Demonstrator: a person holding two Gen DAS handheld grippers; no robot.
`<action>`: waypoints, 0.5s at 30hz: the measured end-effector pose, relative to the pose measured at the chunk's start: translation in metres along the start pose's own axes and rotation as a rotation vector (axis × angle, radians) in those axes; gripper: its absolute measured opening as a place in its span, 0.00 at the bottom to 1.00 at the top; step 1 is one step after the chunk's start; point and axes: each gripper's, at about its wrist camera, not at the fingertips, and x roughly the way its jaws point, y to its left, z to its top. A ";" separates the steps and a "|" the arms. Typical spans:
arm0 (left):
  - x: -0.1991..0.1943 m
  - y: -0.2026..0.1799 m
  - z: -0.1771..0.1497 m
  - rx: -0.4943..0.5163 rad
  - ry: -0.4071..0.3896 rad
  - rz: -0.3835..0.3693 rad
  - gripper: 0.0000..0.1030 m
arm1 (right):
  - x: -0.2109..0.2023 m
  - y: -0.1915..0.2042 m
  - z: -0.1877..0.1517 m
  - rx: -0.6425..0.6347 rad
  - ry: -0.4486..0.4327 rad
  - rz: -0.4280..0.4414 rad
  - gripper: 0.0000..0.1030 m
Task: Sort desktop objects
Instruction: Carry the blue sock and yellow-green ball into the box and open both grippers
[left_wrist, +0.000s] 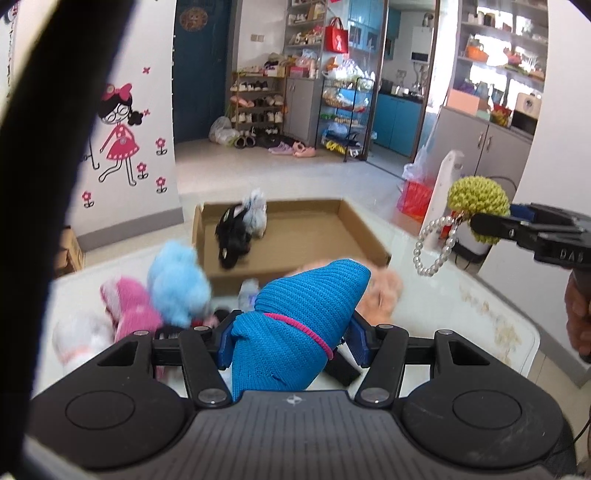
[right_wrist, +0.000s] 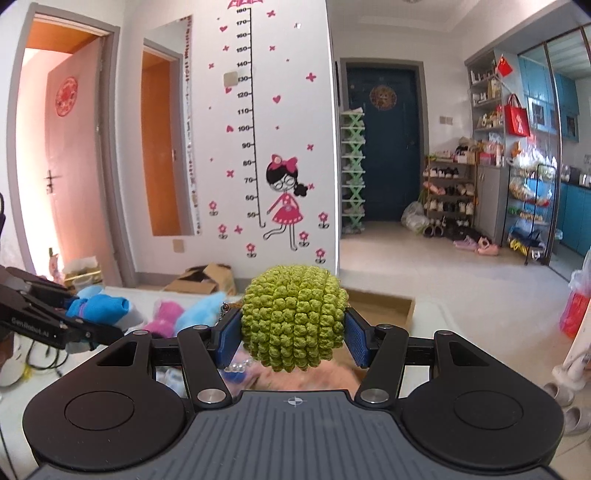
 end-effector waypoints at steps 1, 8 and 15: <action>0.003 0.000 0.006 0.002 -0.001 0.001 0.52 | 0.003 -0.004 0.006 -0.002 -0.003 -0.004 0.61; 0.046 -0.001 0.055 -0.007 0.014 0.018 0.52 | 0.031 -0.030 0.042 -0.012 -0.012 -0.023 0.61; 0.112 0.003 0.094 -0.054 0.038 0.033 0.52 | 0.077 -0.052 0.071 -0.024 0.006 -0.032 0.61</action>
